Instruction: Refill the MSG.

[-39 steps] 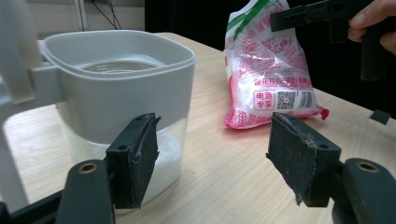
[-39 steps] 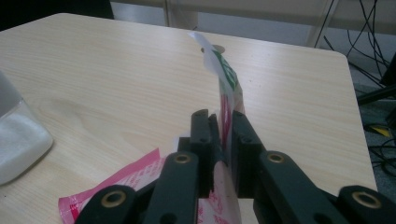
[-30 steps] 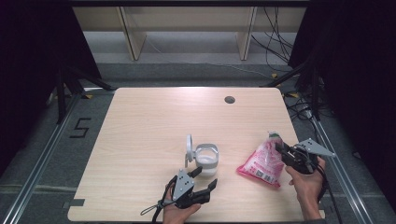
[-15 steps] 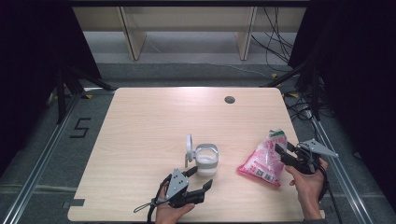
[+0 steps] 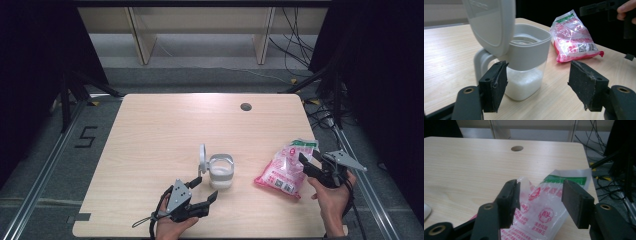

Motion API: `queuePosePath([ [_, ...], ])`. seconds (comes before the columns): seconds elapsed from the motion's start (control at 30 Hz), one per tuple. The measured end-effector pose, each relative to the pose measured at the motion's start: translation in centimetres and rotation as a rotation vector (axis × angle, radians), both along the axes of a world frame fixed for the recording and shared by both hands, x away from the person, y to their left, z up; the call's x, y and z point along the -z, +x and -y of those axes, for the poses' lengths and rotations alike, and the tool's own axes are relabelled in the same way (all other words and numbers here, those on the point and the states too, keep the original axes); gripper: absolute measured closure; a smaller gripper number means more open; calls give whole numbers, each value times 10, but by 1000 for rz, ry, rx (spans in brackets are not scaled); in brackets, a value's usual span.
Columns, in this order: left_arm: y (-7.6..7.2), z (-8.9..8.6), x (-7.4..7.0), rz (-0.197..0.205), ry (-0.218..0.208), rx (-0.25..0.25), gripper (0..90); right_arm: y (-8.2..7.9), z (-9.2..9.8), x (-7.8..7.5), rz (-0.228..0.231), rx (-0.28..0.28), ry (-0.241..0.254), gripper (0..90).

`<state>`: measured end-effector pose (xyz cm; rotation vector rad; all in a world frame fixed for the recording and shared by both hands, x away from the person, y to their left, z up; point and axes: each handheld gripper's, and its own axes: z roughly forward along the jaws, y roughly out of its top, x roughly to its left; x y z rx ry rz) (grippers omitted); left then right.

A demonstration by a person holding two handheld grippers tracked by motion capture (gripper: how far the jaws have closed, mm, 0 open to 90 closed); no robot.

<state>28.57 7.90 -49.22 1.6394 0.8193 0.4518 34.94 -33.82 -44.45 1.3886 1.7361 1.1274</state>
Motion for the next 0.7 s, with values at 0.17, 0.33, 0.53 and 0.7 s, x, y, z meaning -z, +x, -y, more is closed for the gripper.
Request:
queuePosePath([
  [0.17,1,-5,-1,8,10,-1,305,-5,-14,-7,12,4,-6,459],
  [0.33,4,-9,0,22,17,3,307,-5,-21,-7,23,-43,-18,460],
  [0.53,4,-18,-2,16,26,-30,308,-8,-30,-7,9,-65,-1,457],
  [0.7,5,-22,-2,7,19,-48,312,-8,-41,-4,10,-128,-20,448],
])
